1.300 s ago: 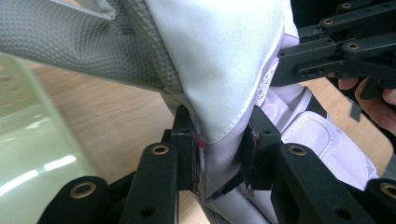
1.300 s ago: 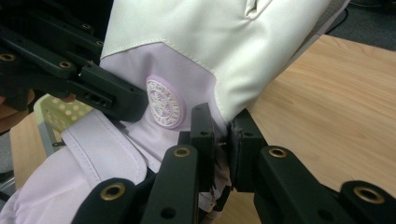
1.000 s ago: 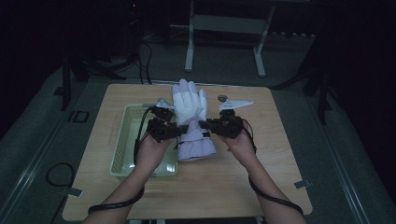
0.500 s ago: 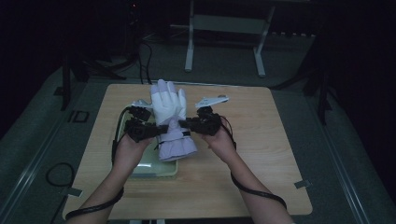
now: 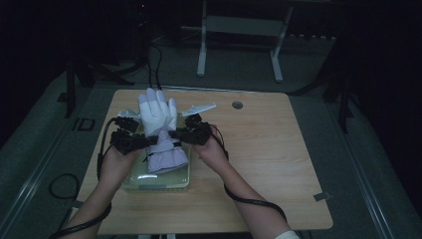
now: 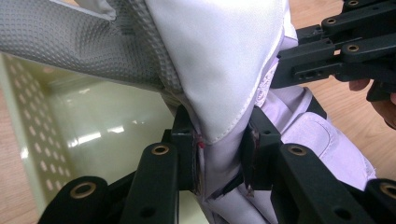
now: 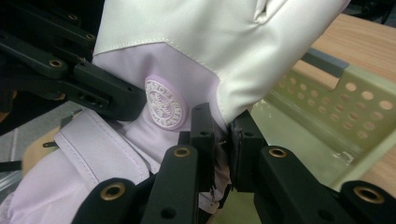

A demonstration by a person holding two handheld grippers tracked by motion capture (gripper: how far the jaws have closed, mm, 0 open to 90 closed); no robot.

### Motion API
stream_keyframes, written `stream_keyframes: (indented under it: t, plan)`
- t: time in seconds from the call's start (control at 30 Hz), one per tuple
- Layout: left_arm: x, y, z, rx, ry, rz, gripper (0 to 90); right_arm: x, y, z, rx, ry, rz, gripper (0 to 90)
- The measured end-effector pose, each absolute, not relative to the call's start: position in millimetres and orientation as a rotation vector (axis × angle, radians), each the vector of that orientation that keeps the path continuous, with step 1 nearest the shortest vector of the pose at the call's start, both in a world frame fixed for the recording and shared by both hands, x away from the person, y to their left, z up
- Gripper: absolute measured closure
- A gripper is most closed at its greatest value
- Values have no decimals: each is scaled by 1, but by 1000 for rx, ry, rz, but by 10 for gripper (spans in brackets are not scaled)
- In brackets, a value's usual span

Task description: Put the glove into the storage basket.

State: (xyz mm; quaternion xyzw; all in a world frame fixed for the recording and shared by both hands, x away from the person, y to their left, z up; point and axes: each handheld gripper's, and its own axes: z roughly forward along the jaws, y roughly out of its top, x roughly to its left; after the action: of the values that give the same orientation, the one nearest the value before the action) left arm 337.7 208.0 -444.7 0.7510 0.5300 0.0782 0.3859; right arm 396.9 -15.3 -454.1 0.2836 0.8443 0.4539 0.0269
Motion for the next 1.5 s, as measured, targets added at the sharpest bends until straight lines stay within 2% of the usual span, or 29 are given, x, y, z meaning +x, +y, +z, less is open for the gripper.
stream_keyframes:
  t: [0.2, 0.57, 0.93, 1.03, 1.23, 1.33, 1.4, 1.47, 1.5]
  plan:
    - [345, 211, -474, 1907, 1391, 127, 706, 399, -6, -478, 911, 2639, 1300, 822]
    - [343, 201, -501, 1989, 1410, 128, 704, 396, -8, -510, 971, 2698, 1215, 821]
    - [349, 199, -513, 2026, 1446, 80, 695, 396, -3, -517, 988, 2746, 1090, 816]
    - [352, 200, -517, 2033, 1459, 65, 665, 396, 1, -517, 973, 2756, 1045, 815]
    - [359, 194, -524, 2106, 1483, 58, 565, 398, 1, -515, 1011, 2764, 987, 734]
    - [362, 191, -524, 2148, 1502, 105, 494, 398, 0, -512, 1003, 2753, 982, 656]
    - [363, 189, -524, 2167, 1513, 126, 475, 398, -2, -508, 972, 2739, 986, 591]
    - [362, 184, -523, 2190, 1513, 196, 449, 399, -8, -502, 952, 2730, 1028, 585]
    - [362, 184, -522, 2179, 1511, 217, 444, 399, -11, -498, 947, 2721, 1060, 546]
